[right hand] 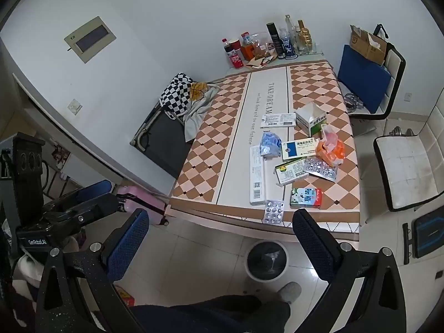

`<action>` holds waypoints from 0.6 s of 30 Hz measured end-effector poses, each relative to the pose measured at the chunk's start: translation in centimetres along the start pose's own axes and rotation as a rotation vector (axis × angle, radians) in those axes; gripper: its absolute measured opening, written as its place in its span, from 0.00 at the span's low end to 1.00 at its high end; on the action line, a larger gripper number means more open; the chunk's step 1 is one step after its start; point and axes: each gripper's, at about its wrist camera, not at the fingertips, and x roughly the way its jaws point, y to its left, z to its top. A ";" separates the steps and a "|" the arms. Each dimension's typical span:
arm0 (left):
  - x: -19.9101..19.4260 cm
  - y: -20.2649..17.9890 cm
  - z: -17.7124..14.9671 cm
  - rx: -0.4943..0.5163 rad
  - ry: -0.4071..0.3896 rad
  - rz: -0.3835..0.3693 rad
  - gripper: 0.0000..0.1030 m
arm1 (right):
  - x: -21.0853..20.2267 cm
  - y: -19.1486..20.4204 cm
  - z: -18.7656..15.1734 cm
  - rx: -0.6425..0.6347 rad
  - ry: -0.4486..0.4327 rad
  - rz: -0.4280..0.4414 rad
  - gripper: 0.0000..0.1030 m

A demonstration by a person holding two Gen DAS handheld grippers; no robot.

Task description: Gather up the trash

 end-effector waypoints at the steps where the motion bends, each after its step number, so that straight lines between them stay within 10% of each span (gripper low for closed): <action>1: 0.0 0.0 0.0 0.000 0.000 0.000 1.00 | 0.0 0.0 0.0 0.002 -0.002 0.007 1.00; 18: 0.2 -1.0 0.4 0.006 0.002 -0.017 1.00 | 1.0 0.9 -0.3 0.000 0.004 0.024 1.00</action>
